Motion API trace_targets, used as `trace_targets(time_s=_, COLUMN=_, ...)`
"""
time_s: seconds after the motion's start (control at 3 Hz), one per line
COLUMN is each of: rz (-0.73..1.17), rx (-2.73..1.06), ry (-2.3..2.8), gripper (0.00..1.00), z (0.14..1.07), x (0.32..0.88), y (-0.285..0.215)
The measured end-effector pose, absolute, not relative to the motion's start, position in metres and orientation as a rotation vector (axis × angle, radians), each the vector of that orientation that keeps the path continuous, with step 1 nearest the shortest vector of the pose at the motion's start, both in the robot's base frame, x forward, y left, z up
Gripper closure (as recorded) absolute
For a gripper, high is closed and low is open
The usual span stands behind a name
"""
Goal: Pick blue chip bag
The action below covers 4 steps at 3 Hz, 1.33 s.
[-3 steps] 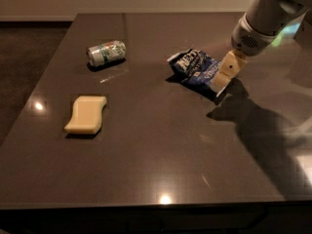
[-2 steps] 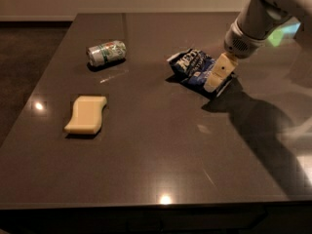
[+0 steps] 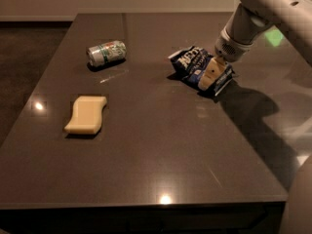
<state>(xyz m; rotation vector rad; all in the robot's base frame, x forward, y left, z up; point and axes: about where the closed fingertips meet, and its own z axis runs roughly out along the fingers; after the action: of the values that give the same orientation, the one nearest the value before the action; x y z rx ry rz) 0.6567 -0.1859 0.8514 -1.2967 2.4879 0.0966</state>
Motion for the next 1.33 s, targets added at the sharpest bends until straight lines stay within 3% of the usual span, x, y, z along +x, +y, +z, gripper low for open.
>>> trace_targets(time_s=0.33, rz=0.116, rx=-1.294, ry=2.495, gripper=0.47, z=0.849, x=0.659, y=-0.183)
trace_targets(time_s=0.67, rz=0.134, rx=-1.333, ry=2.434, gripper=0.79, z=0.877, x=0.649, y=-0.172)
trace_targets(time_s=1.0, rz=0.132, rx=-1.364, ry=2.378, gripper=0.99, z=0.902, x=0.639, y=-0.164)
trace_targets(time_s=1.33, rz=0.119, rx=-1.391, ry=2.301, gripper=1.00, z=0.938, x=0.625, y=-0.156)
